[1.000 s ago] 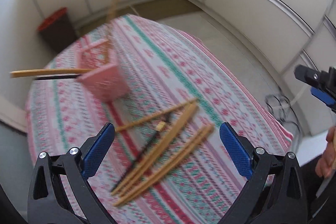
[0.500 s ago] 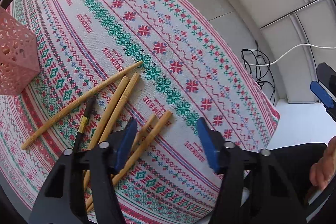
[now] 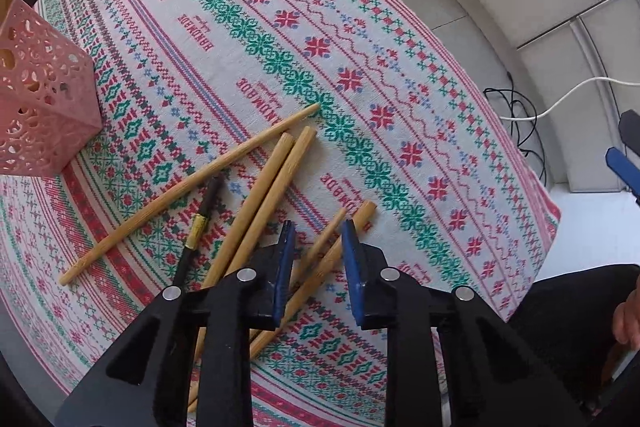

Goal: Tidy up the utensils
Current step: 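Grasp another wooden chopstick with the left tool while the right tool reaches the pile, then lift the chopstick with the left tool while the right tool grasps another chopstick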

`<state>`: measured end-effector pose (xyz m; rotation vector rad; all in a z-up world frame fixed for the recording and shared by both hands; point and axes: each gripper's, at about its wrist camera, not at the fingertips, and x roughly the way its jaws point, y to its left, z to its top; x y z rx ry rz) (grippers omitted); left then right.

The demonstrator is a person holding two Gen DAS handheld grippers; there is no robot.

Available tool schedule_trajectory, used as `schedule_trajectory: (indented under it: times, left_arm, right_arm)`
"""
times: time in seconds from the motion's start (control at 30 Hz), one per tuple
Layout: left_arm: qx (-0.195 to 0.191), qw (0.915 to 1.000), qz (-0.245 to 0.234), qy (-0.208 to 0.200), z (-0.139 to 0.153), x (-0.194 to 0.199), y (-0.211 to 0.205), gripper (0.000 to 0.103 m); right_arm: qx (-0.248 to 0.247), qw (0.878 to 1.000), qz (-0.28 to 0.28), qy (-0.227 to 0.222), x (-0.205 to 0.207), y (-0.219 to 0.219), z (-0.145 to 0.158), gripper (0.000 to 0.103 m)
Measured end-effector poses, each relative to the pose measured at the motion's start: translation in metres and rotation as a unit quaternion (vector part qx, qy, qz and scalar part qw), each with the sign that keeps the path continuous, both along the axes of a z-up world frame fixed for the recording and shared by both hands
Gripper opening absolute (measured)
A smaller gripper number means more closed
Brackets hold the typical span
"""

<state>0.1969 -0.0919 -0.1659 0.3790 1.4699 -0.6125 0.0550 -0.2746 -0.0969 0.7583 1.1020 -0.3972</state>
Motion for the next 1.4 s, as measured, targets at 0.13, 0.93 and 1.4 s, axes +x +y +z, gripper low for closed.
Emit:
schedule_trajectory:
  times: [0.13, 0.93, 1.4]
  left_arm:
    - [0.032, 0.999, -0.021, -0.024, -0.005, -0.005, 0.002, 0.02]
    - [-0.103, 0.9751, 0.058, -0.188, 0.114, -0.071, 0.098, 0.004]
    - [-0.144, 0.9531, 0.107, -0.243, 0.163, -0.088, 0.145, 0.004]
  right_arm:
    - [0.006, 1.0, 0.004, 0.006, 0.001, 0.002, -0.003, 0.096]
    - [-0.007, 0.988, 0.124, 0.095, 0.073, 0.139, -0.055, 0.085]
    - [0.001, 0.979, 0.182, 0.097, 0.086, 0.184, -0.062, 0.008]
